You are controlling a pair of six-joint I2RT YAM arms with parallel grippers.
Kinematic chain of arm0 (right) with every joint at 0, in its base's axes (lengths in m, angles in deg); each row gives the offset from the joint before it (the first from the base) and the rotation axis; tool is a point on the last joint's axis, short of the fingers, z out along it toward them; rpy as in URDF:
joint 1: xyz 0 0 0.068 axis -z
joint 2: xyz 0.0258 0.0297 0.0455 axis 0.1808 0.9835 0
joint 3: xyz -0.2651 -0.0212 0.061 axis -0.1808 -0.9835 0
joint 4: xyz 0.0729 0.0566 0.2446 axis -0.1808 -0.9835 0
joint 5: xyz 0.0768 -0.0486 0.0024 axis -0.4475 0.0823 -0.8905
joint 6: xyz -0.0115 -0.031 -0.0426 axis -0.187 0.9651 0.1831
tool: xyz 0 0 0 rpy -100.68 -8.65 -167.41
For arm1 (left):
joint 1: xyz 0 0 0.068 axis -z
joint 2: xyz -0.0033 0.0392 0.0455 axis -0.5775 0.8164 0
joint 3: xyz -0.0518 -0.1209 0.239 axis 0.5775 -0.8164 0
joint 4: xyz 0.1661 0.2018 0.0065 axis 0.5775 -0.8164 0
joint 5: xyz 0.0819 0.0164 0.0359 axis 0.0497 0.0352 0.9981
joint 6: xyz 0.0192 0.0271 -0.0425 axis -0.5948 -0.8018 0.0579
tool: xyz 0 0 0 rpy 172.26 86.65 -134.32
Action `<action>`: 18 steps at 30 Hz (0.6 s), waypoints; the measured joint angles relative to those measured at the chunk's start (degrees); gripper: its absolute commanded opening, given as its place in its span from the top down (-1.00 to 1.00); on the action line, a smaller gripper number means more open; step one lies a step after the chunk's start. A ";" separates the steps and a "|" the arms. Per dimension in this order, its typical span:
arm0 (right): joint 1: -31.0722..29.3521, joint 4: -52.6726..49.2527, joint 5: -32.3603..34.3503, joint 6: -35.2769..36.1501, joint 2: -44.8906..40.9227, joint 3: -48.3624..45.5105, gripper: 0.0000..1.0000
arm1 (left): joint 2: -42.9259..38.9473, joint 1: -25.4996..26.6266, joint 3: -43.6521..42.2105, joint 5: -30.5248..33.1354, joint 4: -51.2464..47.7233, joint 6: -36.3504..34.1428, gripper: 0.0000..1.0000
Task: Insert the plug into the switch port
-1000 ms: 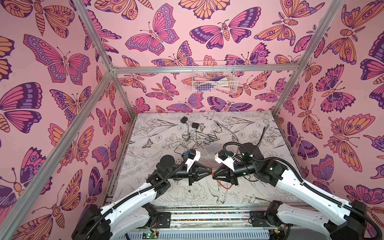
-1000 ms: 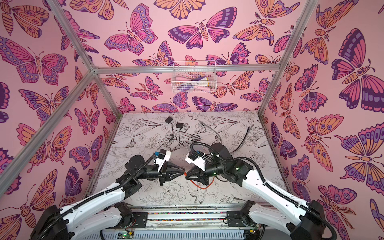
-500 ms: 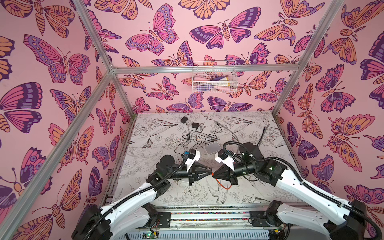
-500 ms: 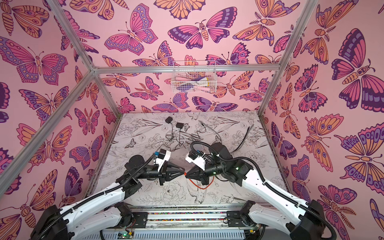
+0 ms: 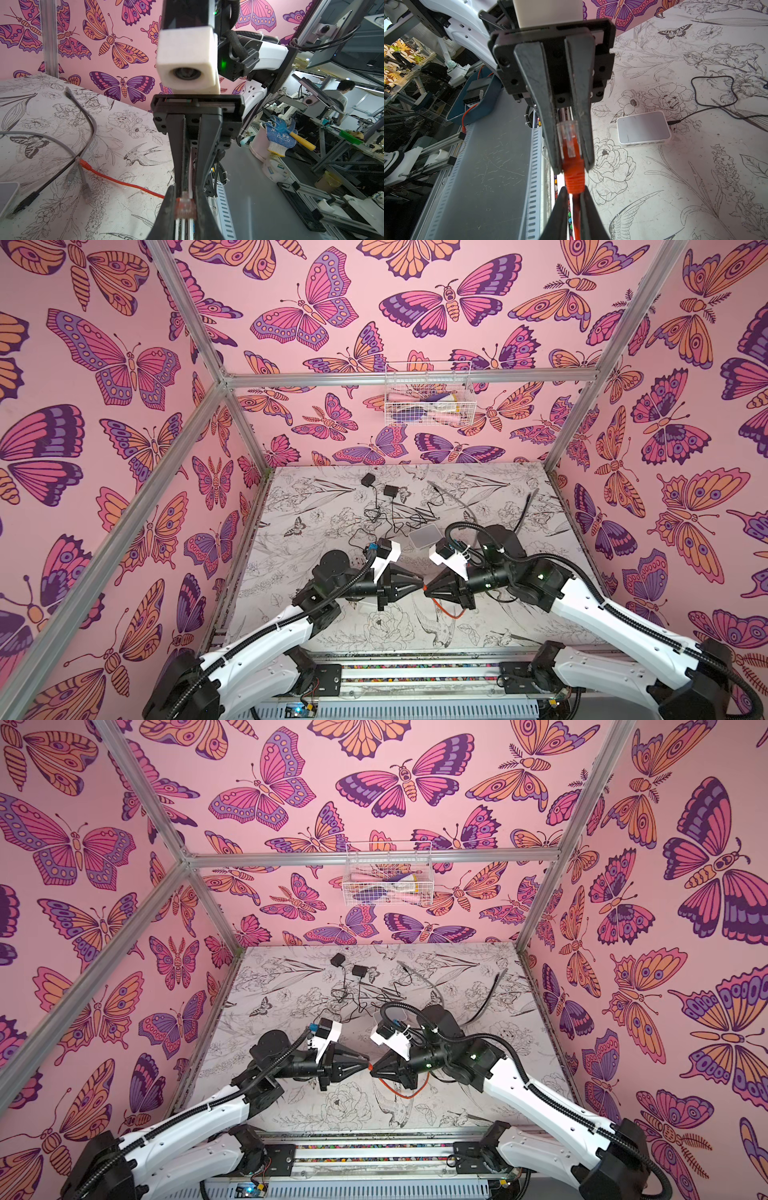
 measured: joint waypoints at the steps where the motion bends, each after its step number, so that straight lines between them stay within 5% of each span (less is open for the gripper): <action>1: 0.00 0.00 0.00 0.00 0.00 0.00 0.73 | 0.00 0.00 0.00 0.00 -0.02 0.00 1.00; 15: 0.00 0.00 0.61 -0.02 0.07 0.00 1.00 | -0.02 0.00 0.00 0.22 -0.20 -0.37 1.00; 18: 0.00 0.44 1.18 -0.02 0.07 -0.22 1.00 | -0.42 0.00 0.00 0.92 -0.90 -0.59 0.22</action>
